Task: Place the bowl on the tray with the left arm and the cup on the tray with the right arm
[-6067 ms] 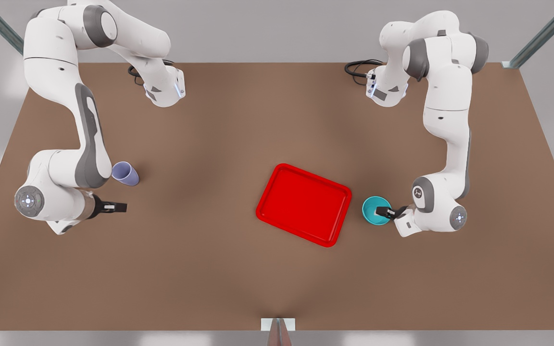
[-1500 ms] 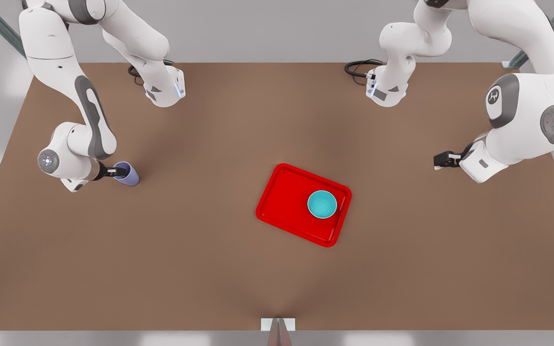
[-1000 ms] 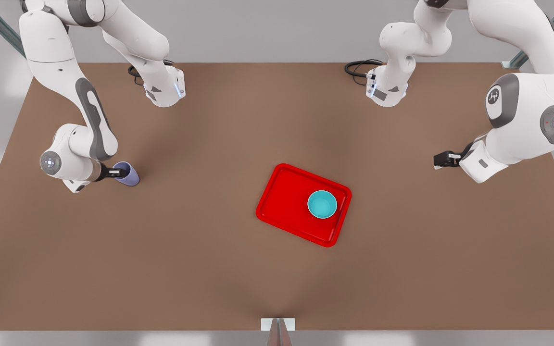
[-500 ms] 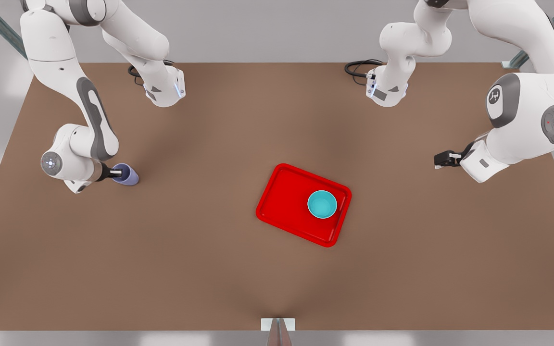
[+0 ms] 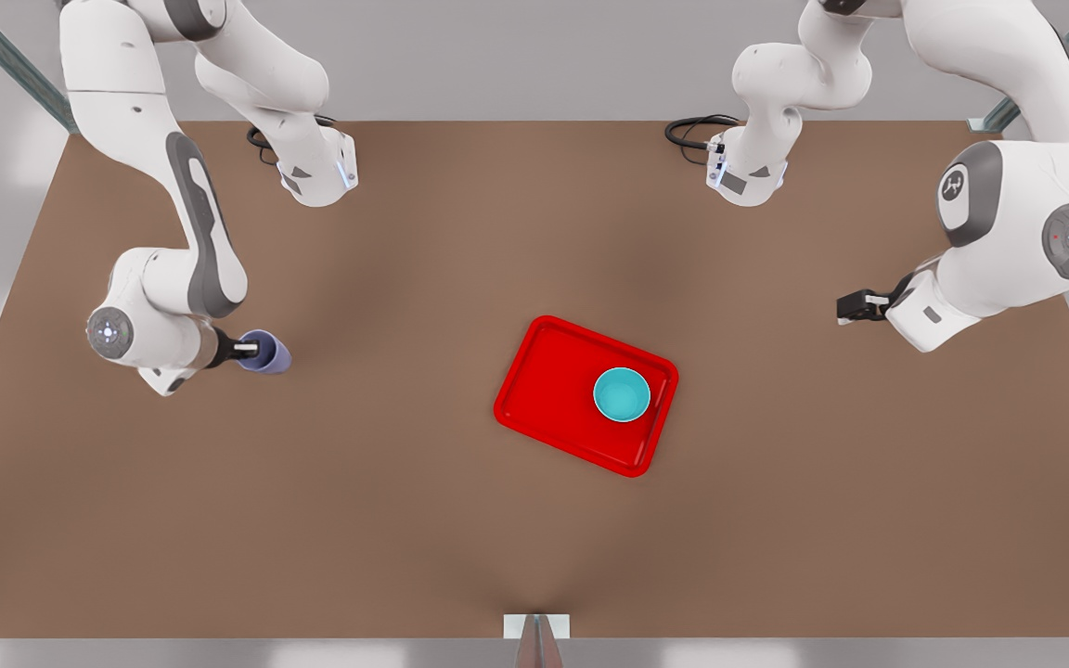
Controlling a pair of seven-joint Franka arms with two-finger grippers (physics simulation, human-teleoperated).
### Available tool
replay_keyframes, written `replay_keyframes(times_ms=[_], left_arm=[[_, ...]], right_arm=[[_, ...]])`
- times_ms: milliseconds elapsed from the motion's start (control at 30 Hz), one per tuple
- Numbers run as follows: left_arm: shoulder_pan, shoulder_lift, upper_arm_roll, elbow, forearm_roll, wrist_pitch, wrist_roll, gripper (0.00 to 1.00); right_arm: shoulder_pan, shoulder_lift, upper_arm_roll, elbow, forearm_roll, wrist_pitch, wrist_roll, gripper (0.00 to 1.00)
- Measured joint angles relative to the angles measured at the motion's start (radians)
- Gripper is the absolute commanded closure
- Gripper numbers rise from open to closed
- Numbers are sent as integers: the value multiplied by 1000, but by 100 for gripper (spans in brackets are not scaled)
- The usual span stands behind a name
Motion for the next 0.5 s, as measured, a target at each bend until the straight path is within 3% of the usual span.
replay_keyframes(times_ms=[233, 500], left_arm=[[1, 1, 0, -1, 0, 0, 0, 0], [1, 1, 0, -1, 0, 0, 0, 0]], right_arm=[[188, 30, 0, 119, 143, -50, 195, 79], [390, 159, 0, 307, 154, -33, 484, 79]])
